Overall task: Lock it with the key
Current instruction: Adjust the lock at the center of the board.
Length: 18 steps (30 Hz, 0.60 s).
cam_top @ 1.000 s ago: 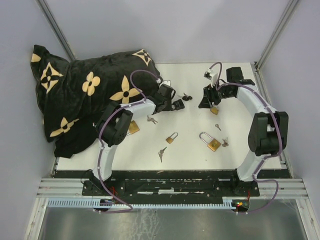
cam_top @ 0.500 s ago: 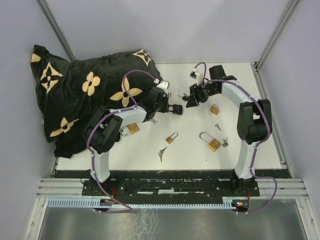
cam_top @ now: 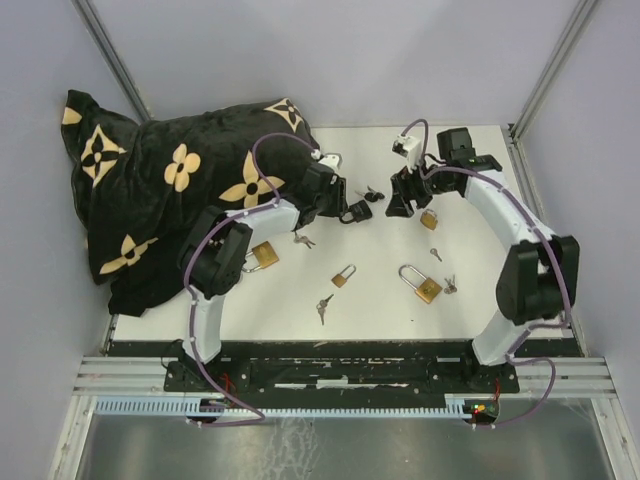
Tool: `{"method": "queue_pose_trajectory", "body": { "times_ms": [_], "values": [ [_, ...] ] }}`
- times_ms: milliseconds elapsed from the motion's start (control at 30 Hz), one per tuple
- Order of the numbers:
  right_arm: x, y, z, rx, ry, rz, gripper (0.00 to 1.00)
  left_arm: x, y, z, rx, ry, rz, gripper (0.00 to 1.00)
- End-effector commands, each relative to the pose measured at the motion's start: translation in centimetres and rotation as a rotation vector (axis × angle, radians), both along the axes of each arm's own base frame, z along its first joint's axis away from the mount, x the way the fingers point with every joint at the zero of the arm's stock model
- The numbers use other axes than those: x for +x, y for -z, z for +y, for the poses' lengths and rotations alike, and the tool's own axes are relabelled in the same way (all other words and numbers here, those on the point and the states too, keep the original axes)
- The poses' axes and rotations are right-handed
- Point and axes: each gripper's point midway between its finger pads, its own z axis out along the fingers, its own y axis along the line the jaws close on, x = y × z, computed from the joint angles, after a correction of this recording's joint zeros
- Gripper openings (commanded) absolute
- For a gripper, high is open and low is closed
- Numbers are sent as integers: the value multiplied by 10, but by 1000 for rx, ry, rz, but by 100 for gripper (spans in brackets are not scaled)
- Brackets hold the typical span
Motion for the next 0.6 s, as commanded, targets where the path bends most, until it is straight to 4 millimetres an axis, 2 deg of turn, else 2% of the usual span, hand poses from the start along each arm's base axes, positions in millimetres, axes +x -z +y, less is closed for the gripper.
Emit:
{"method": "queue_pose_trajectory", "body": {
  "times_ms": [0, 67, 133, 167, 267, 300, 433, 567],
  "values": [
    [-20, -46, -30, -97, 32, -198, 78, 0, -98, 12, -72, -23, -185, 51],
    [-33, -60, -46, -149, 58, -269, 83, -16, -134, 19, -112, 6, -267, 52],
    [-42, -79, -64, -193, 126, -358, 97, -36, -180, 28, -186, 39, -389, 53],
    [-45, -91, -75, -201, 185, -404, 100, -49, -204, 34, -228, 50, -449, 61],
    [-55, -126, -108, -153, 455, -468, 99, -92, -259, 56, -361, 66, -586, 93],
    [-60, -136, -115, -135, 515, -480, 99, -110, -282, 66, -415, 67, -634, 99],
    [-88, -175, -114, -66, 559, -515, 99, -157, -314, 88, -502, 91, -663, 99],
    [-117, -216, -104, 0, 523, -546, 99, -187, -341, 107, -522, 92, -663, 99]
  ]
}}
